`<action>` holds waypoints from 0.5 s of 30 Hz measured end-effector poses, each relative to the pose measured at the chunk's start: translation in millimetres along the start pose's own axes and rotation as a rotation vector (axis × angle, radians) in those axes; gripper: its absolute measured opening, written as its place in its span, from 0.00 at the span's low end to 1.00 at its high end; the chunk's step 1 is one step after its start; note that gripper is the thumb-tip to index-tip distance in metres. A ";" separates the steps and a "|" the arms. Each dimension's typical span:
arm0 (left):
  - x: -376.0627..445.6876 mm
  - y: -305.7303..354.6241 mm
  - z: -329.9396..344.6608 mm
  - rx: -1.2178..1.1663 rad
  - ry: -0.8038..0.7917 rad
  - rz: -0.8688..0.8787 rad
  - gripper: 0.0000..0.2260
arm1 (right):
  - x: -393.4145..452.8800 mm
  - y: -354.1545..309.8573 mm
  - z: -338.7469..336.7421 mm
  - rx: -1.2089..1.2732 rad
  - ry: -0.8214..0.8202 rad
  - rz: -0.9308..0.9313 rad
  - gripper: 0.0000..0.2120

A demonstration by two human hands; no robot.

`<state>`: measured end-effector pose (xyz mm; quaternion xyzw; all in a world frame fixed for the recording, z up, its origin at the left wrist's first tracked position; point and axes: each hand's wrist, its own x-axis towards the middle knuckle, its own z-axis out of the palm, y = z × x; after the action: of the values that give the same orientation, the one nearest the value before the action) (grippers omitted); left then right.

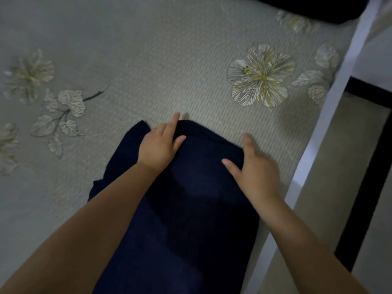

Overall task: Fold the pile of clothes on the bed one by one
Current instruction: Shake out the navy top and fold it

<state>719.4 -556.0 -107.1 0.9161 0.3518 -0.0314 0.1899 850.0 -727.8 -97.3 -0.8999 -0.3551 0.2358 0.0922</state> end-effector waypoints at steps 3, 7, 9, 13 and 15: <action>-8.7 2.9 -10.9 0.008 0.064 0.072 0.24 | -7.8 2.1 -7.9 0.119 0.022 -0.009 0.39; -44.9 1.3 -34.4 -0.063 0.141 0.090 0.25 | -42.1 -5.8 -19.8 0.261 0.093 -0.103 0.40; -79.1 -3.5 -45.3 -0.106 0.187 0.093 0.28 | -72.6 -14.9 -23.2 0.309 0.132 -0.158 0.41; -168.0 -24.1 -57.3 -0.072 0.273 0.154 0.35 | -149.6 -39.0 -15.6 0.249 0.094 -0.294 0.38; -213.8 -34.1 -55.4 -0.043 0.310 0.155 0.36 | -194.0 -48.2 -4.5 0.148 0.110 -0.360 0.36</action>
<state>532.3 -647.5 -26.0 0.9300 0.3058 0.1325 0.1548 700.0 -825.0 -7.7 -0.8240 -0.4867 0.1915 0.2178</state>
